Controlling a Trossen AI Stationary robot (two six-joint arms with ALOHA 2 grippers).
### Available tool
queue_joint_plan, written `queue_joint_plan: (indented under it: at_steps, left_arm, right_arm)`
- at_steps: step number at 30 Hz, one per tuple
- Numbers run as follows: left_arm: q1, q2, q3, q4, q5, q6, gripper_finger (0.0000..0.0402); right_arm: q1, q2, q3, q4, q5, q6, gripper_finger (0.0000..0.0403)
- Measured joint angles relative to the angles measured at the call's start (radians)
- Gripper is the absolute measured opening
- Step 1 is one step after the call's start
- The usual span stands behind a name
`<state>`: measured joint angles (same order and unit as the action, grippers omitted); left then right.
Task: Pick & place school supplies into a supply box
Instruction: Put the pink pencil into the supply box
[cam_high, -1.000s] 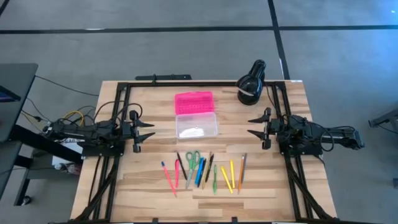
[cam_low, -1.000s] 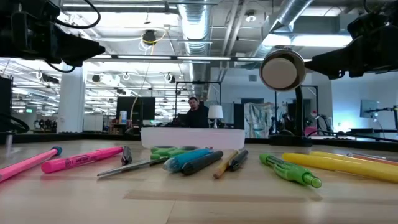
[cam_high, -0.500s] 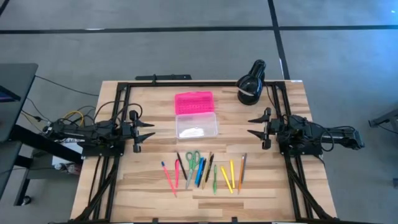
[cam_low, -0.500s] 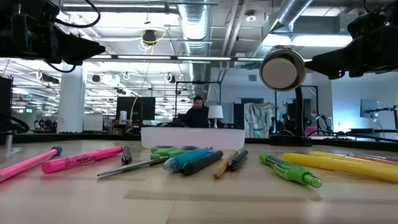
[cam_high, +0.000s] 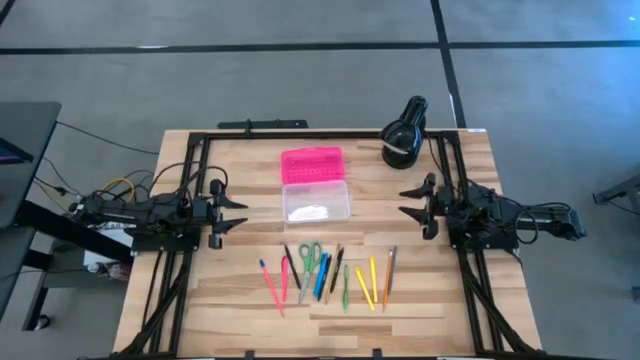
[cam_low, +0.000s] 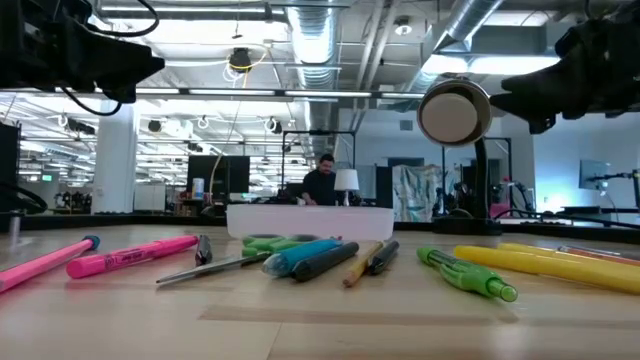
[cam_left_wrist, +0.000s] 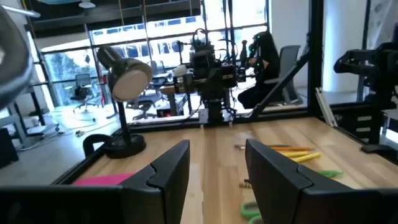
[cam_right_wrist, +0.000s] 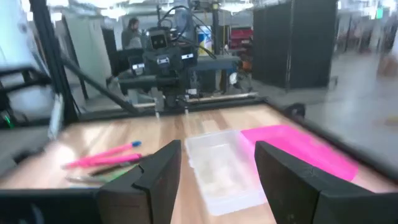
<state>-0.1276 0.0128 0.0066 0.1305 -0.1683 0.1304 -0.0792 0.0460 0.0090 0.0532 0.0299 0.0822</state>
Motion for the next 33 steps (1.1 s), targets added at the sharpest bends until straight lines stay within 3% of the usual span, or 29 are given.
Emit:
queue_joint_plan:
  at_steps: [6,12,16,21,25,33]
  left_arm:
    - [0.0,0.0,0.0,-0.033,0.007,-0.075,0.0151]
    - [0.0,0.0,0.0,-0.035,0.004,-0.123,0.0151]
    - [0.0,0.0,0.0,-0.063,0.002,-0.151,0.0151]
    - [0.0,0.0,0.0,-0.056,-0.1,-0.13,0.0151]
    - [0.0,0.0,0.0,-0.053,-0.116,-0.139,0.0151]
    - [0.0,0.0,0.0,-0.051,0.109,-0.147,0.0151]
  right_arm:
    - [0.0,0.0,0.0,0.002,0.0,0.152,0.02]
    - [-0.002,0.0,0.0,0.008,0.001,0.151,0.02]
    - [-0.004,0.0,0.0,0.011,0.033,0.232,0.02]
    - [-0.003,0.0,0.001,0.011,0.099,0.317,0.02]
    - [-0.001,0.0,0.001,0.011,0.1,0.278,0.02]
    - [0.0,0.0,0.001,0.04,0.078,0.244,0.02]
